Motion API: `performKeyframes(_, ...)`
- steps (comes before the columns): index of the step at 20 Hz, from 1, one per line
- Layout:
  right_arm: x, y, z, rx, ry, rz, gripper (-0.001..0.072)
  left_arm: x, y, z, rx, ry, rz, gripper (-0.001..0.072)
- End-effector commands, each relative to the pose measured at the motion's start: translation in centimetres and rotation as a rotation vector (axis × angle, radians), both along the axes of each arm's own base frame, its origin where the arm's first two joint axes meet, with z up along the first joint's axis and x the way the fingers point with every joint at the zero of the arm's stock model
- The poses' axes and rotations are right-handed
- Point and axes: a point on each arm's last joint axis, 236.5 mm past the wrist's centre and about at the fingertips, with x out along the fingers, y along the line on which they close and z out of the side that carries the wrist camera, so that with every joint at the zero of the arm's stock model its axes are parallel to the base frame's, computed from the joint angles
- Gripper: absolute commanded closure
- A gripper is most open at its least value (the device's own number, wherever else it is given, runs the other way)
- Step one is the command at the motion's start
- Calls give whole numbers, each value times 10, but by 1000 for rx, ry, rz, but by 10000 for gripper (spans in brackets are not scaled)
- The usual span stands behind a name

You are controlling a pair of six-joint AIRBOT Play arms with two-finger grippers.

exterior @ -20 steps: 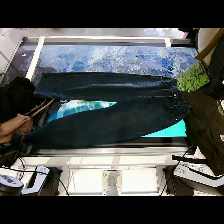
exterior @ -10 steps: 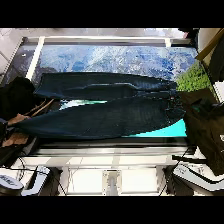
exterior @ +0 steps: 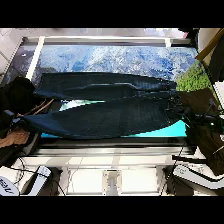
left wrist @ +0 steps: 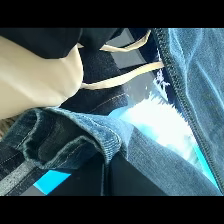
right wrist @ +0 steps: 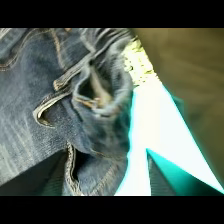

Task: Fold the clothes and pants, and hang the long-sleeved shirts on hangers.

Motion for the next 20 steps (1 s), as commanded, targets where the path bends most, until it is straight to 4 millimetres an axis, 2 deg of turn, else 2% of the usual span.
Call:
performKeyframes(1, 21, 11, -8, -35, -31, 8, 389, 4, 1, -2, 4, 0, 0, 697)
performKeyframes(2, 25, 13, -4, -40, -42, 22, 570, 5, 4, 0, 16, -5, 8, 697)
performKeyframes(3, 27, 12, 4, -47, -50, 41, 673, 6, 10, 4, 38, -12, 16, 697)
performKeyframes(5, 18, 0, 29, -78, -41, 106, 673, 10, 26, 25, 106, -20, 21, 697)
performKeyframes(7, -7, -15, 60, -115, 1, 148, 673, 13, 39, 53, 169, -27, 19, 698)
performKeyframes(8, -23, -17, 78, -122, 15, 171, 674, 15, 38, 67, 178, -39, 1, 697)
performKeyframes(10, -52, -7, 107, -116, 26, 204, 674, 15, 27, 84, 173, -40, -53, 697)
performKeyframes(12, -74, 1, 130, -147, 15, 213, 674, 11, 17, 92, 160, -32, -93, 697)
performKeyframes(14, -91, 2, 150, -220, -4, 194, 674, 8, 15, 97, 173, -31, -98, 697)
performKeyframes(17, -93, 1, 166, -244, -33, 95, 676, 20, 20, 112, 209, -67, -99, 699)
performKeyframes(19, -77, 2, 162, -220, -44, 81, 676, 47, 31, 131, 258, -125, -79, 700)
performKeyframes(20, -66, -1, 155, -203, -37, 63, 676, 67, 35, 139, 270, -156, -71, 700)
